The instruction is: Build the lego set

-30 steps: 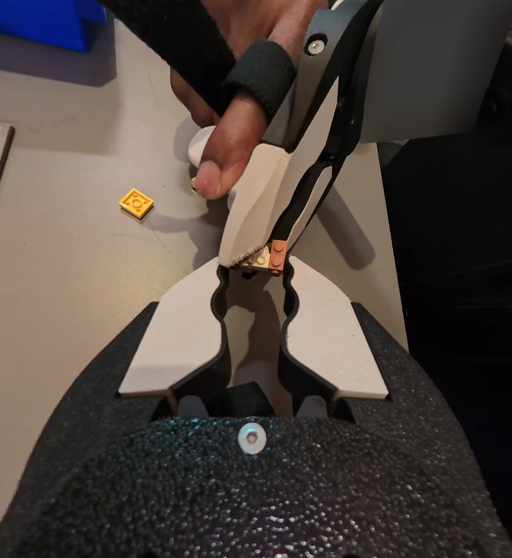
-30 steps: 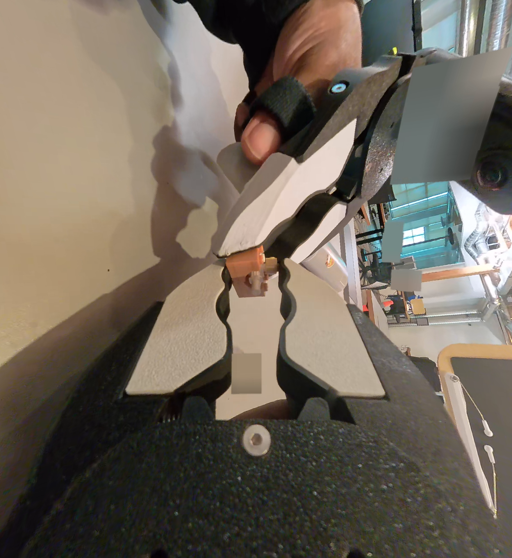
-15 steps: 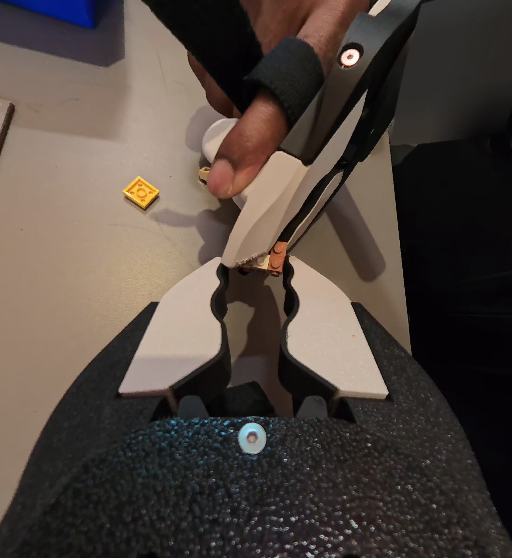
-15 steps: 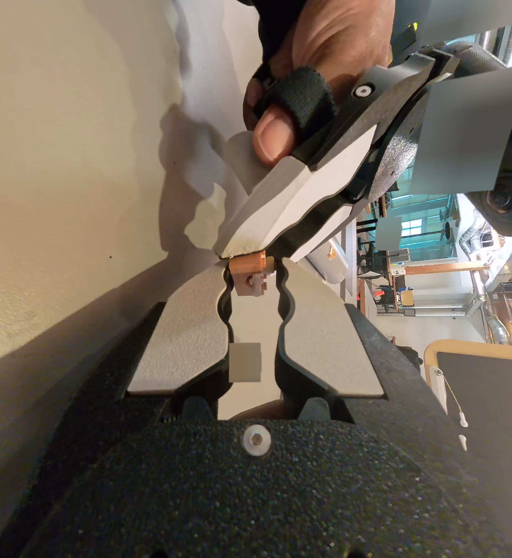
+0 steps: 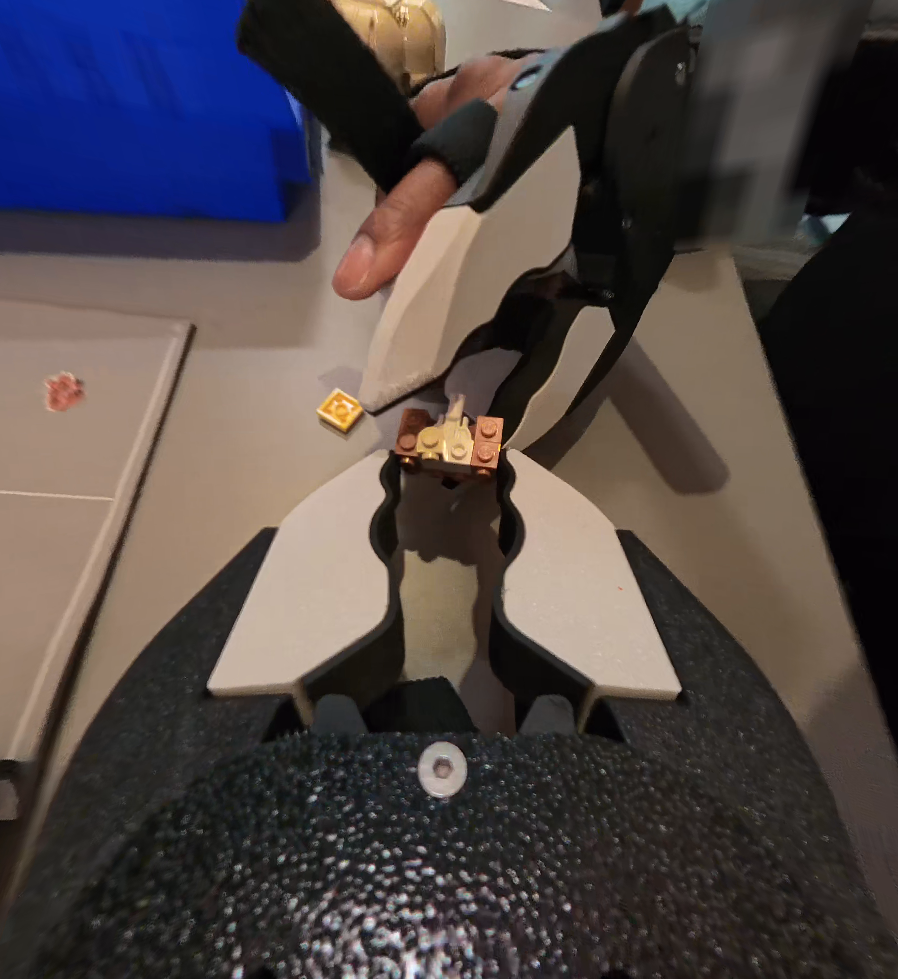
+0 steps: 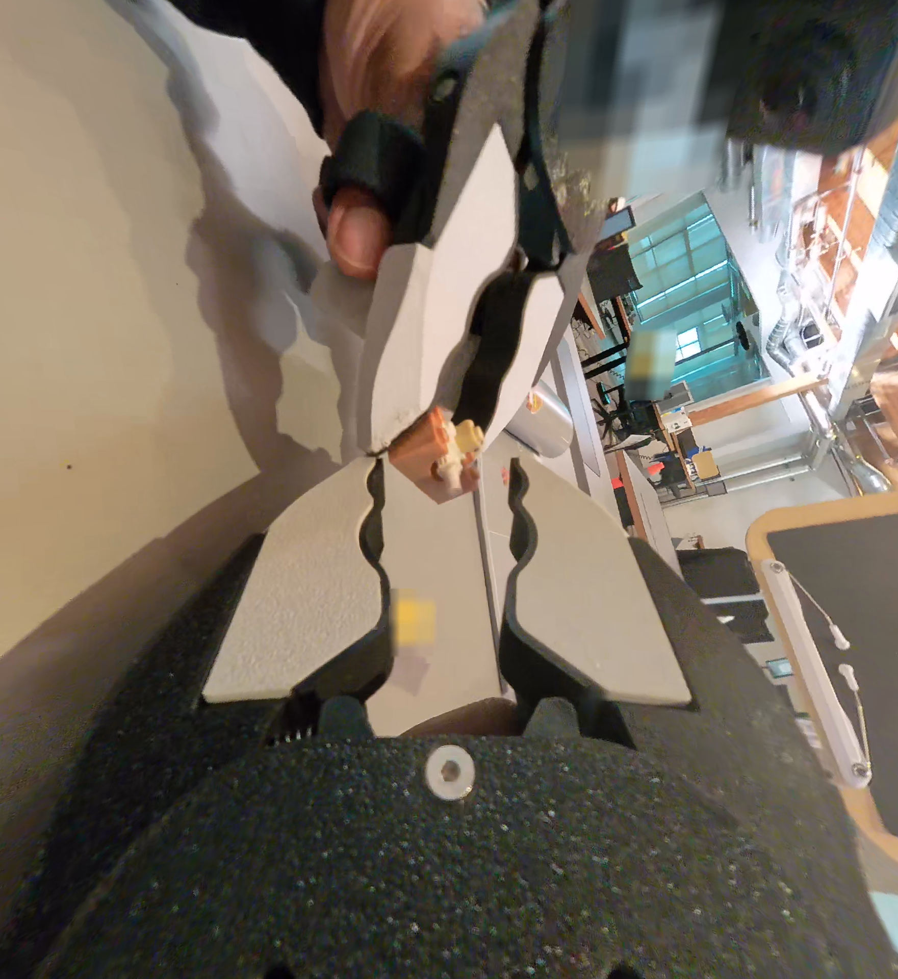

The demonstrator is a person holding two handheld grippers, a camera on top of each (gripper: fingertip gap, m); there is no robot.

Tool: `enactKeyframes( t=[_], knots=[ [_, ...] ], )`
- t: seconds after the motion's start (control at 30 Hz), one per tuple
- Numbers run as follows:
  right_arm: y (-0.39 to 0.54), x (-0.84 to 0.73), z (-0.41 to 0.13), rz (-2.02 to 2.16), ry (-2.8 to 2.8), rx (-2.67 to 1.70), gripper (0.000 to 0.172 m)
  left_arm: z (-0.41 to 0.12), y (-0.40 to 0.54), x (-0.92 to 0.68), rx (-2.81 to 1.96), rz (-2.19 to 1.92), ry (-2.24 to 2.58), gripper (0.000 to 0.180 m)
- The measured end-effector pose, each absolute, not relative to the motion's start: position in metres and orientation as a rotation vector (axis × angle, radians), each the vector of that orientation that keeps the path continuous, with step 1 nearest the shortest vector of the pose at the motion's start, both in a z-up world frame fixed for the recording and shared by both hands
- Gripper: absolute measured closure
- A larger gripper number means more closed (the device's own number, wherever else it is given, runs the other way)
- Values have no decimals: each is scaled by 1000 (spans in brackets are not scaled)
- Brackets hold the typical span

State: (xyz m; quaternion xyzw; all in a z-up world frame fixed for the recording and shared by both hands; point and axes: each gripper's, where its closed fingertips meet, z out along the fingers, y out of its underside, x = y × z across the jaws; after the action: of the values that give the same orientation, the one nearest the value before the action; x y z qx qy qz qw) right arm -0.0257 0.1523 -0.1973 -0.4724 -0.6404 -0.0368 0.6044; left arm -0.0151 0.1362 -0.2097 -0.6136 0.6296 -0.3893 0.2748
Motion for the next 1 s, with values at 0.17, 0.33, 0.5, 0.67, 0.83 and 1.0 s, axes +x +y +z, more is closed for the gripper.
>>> enactKeyframes(
  t=[0.17, 0.33, 0.5, 0.67, 0.83, 1.0],
  knots=[
    [150, -17, -196, 13, -1451, -1160, 126, -210, 152, -15, -1439, -762, 1731, 146],
    [150, -10, -196, 114, -1416, -1262, 133, -211, 158, -15, -1397, -740, 1708, 146],
    [147, -12, -195, 196, -1393, -1302, 138, -215, 159, -14, -1383, -691, 1717, 146],
    [148, -14, -190, 299, -1319, -1384, 147, -218, 158, -11, -1385, -639, 1728, 146],
    [147, -16, -187, 375, -1293, -1462, 152, -225, 155, -8, -1399, -586, 1757, 146],
    [146, -16, -195, 387, -1318, -1518, 158, -228, 151, -6, -1380, -552, 1793, 146]
  ],
)
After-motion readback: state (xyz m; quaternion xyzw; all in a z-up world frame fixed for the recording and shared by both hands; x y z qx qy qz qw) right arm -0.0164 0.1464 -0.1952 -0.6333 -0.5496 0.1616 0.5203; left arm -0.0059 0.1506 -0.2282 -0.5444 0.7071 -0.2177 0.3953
